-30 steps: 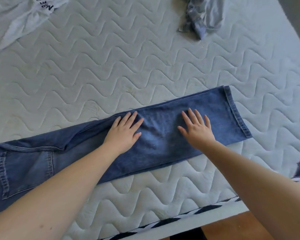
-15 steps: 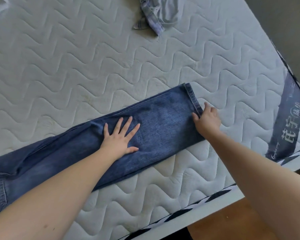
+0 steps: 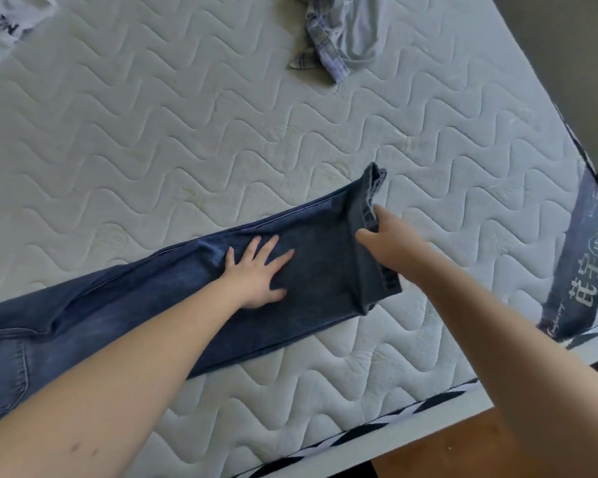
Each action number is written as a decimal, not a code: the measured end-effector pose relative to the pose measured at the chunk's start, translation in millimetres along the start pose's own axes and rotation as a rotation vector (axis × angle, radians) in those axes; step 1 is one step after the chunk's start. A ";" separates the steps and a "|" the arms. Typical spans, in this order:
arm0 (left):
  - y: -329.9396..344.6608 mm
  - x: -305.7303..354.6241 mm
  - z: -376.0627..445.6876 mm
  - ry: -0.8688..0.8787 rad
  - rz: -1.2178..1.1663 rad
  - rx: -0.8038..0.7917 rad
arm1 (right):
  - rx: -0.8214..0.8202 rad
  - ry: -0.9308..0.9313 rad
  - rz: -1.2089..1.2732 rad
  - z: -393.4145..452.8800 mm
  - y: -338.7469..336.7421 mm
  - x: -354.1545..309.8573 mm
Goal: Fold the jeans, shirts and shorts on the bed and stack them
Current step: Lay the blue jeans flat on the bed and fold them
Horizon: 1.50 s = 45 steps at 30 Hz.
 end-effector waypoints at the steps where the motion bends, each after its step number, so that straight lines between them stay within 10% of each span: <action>1: -11.1 0.2 -3.3 0.030 -0.164 0.049 | -0.021 -0.043 0.022 -11.7 4.0 -18.4; 8: -58.7 -28.4 -62.3 0.031 -1.587 0.406 | -0.160 -0.314 0.059 -69.3 58.0 -134.7; 15: -40.9 -113.0 -120.1 -0.033 -2.070 0.547 | -0.243 -0.422 0.140 -97.8 139.0 -211.7; 33: 64.3 -254.2 -200.1 -0.621 -1.619 0.442 | -0.547 -0.485 -0.308 -104.5 320.9 -267.8; 45: 60.6 -221.2 -180.4 -0.709 -1.118 0.628 | -0.257 -0.486 -0.496 -74.6 281.4 -198.6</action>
Point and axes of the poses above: each hand's wrist, its own z-axis towards the middle knuckle, its own y-axis out of the palm, x = y × z, the point moved 4 cm from there along z, towards the middle knuckle, and after that the axes turned 9 degrees about -z, right-handed, at the moved point
